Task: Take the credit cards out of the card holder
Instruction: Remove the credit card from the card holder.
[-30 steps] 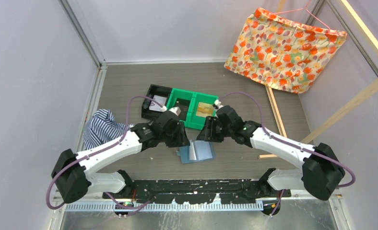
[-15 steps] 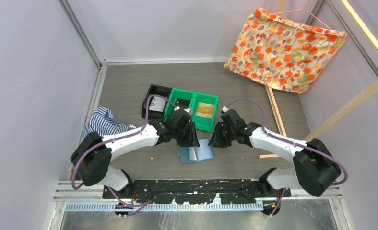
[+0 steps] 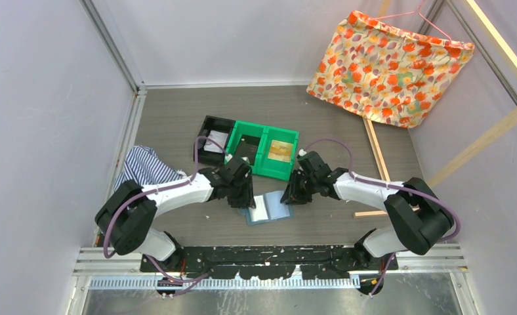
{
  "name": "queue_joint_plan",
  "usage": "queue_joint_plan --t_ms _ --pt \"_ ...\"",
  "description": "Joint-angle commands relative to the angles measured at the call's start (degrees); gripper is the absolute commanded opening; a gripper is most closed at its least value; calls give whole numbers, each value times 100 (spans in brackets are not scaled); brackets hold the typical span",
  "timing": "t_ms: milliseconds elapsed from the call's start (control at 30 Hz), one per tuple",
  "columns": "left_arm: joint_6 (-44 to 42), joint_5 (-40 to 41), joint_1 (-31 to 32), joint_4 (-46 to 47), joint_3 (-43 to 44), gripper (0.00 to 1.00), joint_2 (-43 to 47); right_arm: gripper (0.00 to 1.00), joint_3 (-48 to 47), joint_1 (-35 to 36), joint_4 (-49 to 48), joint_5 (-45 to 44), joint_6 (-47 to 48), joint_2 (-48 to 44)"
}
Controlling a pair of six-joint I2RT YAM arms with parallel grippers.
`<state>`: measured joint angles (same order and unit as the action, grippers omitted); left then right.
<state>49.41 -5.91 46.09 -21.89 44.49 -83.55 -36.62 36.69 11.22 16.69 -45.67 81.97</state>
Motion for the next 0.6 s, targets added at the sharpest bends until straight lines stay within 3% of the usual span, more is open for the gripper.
queue_joint_plan --t_ms 0,400,567 --pt "-93 53 -46 118 -78 32 -64 28 32 8 -310 239 -10 52" --pt "-22 -31 -47 384 -149 32 -241 27 29 32 -463 798 47 -1" --pt "7 -52 -43 445 -156 31 -304 22 -69 72 -425 1004 58 -203"
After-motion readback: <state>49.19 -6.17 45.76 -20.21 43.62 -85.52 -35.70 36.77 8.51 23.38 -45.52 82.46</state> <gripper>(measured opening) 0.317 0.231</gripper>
